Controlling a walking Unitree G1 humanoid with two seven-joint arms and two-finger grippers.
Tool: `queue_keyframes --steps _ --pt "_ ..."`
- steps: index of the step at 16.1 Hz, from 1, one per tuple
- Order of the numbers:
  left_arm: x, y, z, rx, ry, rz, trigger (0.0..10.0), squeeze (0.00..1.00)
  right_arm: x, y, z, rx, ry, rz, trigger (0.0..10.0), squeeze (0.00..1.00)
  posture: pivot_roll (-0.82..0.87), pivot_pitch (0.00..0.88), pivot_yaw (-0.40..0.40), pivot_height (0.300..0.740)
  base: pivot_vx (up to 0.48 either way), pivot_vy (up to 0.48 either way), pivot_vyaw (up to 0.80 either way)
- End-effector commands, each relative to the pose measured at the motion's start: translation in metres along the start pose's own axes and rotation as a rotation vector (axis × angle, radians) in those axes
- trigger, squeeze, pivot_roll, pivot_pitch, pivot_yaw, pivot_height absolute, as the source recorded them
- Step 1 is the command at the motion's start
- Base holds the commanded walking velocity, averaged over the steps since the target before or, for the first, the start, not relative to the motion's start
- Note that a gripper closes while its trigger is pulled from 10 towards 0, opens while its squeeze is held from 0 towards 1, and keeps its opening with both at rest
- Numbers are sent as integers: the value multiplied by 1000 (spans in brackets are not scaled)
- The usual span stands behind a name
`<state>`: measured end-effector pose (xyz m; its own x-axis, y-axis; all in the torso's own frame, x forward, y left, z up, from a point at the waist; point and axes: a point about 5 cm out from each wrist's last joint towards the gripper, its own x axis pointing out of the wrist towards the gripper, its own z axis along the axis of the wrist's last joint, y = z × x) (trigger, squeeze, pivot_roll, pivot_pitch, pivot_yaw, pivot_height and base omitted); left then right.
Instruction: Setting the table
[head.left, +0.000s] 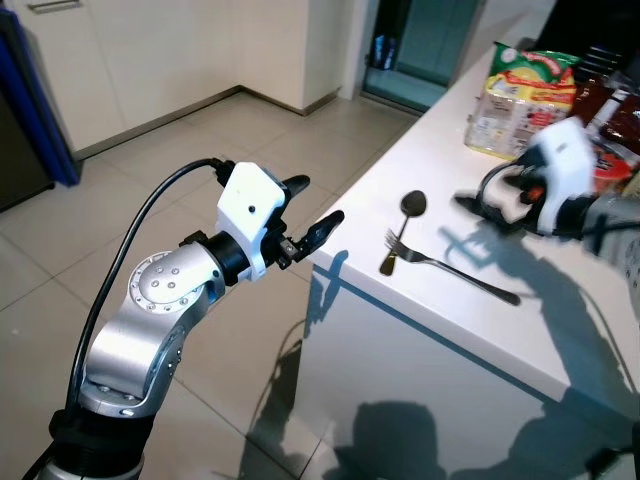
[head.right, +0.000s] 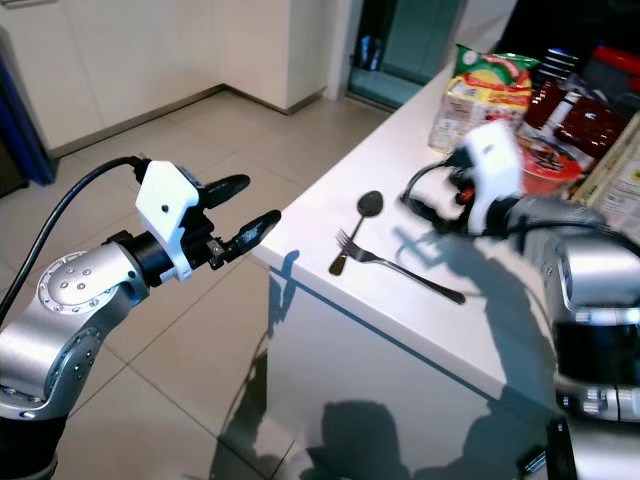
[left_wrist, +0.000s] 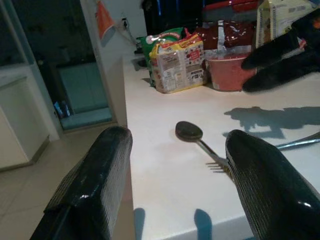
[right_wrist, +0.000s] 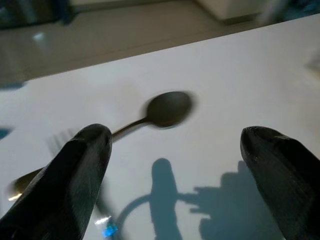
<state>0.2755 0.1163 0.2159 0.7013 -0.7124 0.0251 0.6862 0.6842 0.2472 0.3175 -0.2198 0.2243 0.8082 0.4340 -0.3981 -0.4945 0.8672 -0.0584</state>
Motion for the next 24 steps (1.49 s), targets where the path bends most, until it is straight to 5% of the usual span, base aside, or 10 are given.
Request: queue_keyframes --steps 1,4,11,12,19,20,21,23,24 --pt "2 -2 1 -13 -4 -21 10000 0 -4 6 0 -29 18 65 10000 1000 -6 0 -95 740 0 0 0" --pt "4 -5 1 -21 -2 -71 10000 0 -6 9 -5 -148 17 276 10000 1000 -11 0 -83 740 0 0 0" --pt "7 -5 3 -31 6 -122 10000 0 6 -11 -21 -160 149 350 10000 1000 -17 0 -60 740 0 0 0" --pt "5 -7 3 -41 10 -140 10000 0 9 -15 -35 -158 229 378 10000 0 -10 0 -49 740 0 0 0" --pt "-1 -14 4 -77 35 -238 10000 0 16 -19 -63 -144 358 409 10000 0 3 0 -20 740 0 0 0" --pt "-2 -15 4 -78 39 -243 10000 0 19 -20 -63 -137 355 409 9255 0 5 0 -20 740 0 0 0" --pt "-2 -15 4 -78 40 -243 10000 0 20 -20 -63 -136 355 408 4863 0 6 0 -23 740 0 0 0" --pt "-3 -14 5 -80 43 -242 10000 0 23 -22 -61 -133 352 404 0 0 9 0 -25 740 0 0 0" --pt "-3 -15 5 -82 46 -242 10000 0 24 -23 -59 -126 345 406 0 0 10 0 -29 740 0 0 0"
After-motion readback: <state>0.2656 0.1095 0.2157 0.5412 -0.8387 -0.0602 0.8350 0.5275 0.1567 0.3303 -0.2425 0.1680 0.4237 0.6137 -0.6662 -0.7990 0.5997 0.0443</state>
